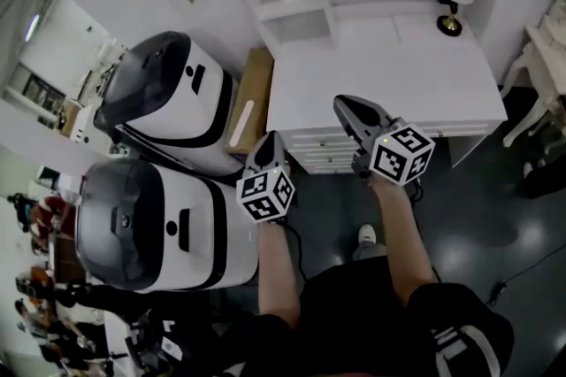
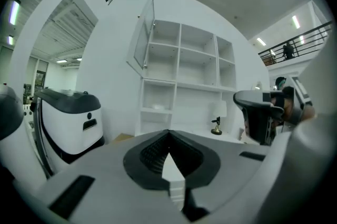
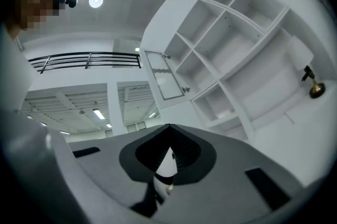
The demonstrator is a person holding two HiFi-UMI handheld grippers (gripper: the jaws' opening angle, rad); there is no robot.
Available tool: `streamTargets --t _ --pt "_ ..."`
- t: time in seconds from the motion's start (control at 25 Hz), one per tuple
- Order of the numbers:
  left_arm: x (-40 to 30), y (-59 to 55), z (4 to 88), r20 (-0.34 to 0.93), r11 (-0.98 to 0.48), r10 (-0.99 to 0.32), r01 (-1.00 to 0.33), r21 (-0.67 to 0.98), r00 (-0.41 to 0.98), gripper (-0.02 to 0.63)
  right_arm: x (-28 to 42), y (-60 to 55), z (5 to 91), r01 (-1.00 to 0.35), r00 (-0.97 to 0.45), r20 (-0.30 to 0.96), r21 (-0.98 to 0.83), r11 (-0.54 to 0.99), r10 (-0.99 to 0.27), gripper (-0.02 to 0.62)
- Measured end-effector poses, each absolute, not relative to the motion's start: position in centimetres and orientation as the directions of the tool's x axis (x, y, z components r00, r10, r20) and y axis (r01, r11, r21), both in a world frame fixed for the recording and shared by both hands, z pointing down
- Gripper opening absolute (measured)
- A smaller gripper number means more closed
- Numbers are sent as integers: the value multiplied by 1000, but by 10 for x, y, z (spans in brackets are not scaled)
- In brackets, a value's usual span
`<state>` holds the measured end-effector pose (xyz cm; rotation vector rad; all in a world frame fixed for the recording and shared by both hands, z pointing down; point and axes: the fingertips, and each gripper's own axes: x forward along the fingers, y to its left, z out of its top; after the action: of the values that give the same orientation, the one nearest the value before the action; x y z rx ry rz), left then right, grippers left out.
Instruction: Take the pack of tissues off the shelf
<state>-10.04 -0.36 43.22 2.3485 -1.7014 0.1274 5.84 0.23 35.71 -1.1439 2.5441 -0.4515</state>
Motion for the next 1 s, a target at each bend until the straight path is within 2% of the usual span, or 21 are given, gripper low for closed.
streamTargets --t 0.2,0.48,0.6,0.84,1.0 --pt "-52 -34 422 173 -363 -905 -919 156 388 6 104 -36 350 -723 -571 -149 -373 581 -807 8" --pt "-57 -55 429 214 -353 -899 -922 159 381 6 63 -64 364 -658 -657 -117 -394 642 -745 8" --pt "-66 -77 442 255 -321 -899 -932 172 356 6 42 -73 370 -652 -691 -91 -348 673 -717 8" --pt "-46 -147 450 278 -345 -887 -929 136 370 6 83 -135 390 -798 -569 17 -253 547 -822 8" --pt "-35 -199 436 234 -356 -896 -925 133 379 6 107 -172 388 -834 -509 10 -254 491 -861 8"
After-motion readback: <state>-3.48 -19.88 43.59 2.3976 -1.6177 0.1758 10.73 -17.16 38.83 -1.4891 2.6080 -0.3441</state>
